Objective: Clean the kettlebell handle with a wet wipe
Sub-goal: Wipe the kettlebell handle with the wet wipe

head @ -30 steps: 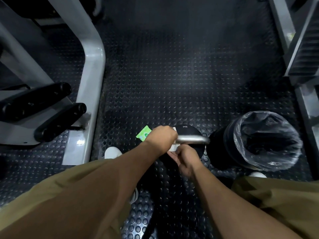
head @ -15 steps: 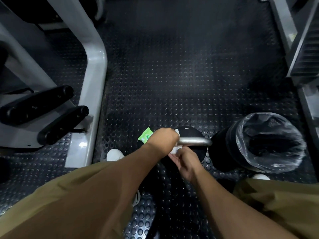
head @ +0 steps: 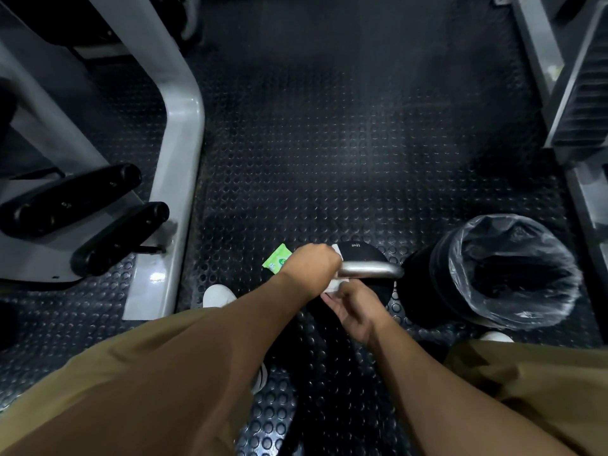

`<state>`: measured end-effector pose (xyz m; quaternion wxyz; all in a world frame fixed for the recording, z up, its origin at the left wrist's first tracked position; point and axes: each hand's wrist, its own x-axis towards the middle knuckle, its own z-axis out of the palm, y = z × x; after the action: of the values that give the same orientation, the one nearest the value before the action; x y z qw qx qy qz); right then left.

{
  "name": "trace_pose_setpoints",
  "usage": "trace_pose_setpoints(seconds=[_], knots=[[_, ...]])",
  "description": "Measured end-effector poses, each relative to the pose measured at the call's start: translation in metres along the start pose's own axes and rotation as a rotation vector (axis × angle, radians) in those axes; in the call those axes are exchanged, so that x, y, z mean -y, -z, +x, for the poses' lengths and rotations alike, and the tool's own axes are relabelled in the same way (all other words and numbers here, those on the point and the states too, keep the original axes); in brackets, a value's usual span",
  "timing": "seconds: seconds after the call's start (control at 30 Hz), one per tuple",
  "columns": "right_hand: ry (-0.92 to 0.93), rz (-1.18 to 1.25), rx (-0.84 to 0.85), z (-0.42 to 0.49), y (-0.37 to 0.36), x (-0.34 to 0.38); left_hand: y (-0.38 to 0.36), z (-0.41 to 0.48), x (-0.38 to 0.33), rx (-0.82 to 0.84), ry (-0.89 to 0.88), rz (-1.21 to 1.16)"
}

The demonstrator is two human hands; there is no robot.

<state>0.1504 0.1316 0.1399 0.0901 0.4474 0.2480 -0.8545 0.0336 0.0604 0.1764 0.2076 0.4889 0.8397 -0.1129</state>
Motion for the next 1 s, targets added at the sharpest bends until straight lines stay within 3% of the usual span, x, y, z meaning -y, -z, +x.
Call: trace_pose_setpoints(seconds=[0.1, 0.33, 0.4, 0.47, 0.63, 0.7, 0.77, 0.9, 1.0], knots=[[0.022, 0.056, 0.005, -0.006, 0.010, -0.002, -0.004, 0.001, 0.001, -0.004, -0.001, -0.005], [0.005, -0.792, -0.027, 0.019, -0.003, -0.006, -0.002, 0.002, 0.000, -0.001, -0.010, -0.027], [0.051, -0.930, -0.019, 0.023, -0.002, -0.006, -0.004, 0.002, 0.001, -0.002, -0.018, -0.032], [0.029, -0.863, -0.013, 0.026, 0.000, -0.006, -0.005, 0.003, 0.001, -0.008, -0.014, -0.020], [-0.097, -0.162, 0.083, 0.021, 0.011, -0.004, -0.004, 0.003, 0.001, -0.040, -0.016, 0.002], [-0.104, -0.059, 0.119, 0.016, 0.018, -0.003, -0.003, 0.004, 0.002, -0.035, -0.018, -0.005], [-0.089, -0.186, 0.091, 0.014, 0.014, -0.002, -0.001, 0.003, 0.002, -0.031, -0.017, -0.006], [-0.019, -0.746, 0.024, 0.020, 0.004, -0.008, -0.002, 0.001, 0.002, -0.031, -0.013, -0.024], [-0.016, -0.687, -0.040, 0.021, -0.001, -0.008, -0.003, 0.002, 0.001, -0.020, -0.011, -0.046]])
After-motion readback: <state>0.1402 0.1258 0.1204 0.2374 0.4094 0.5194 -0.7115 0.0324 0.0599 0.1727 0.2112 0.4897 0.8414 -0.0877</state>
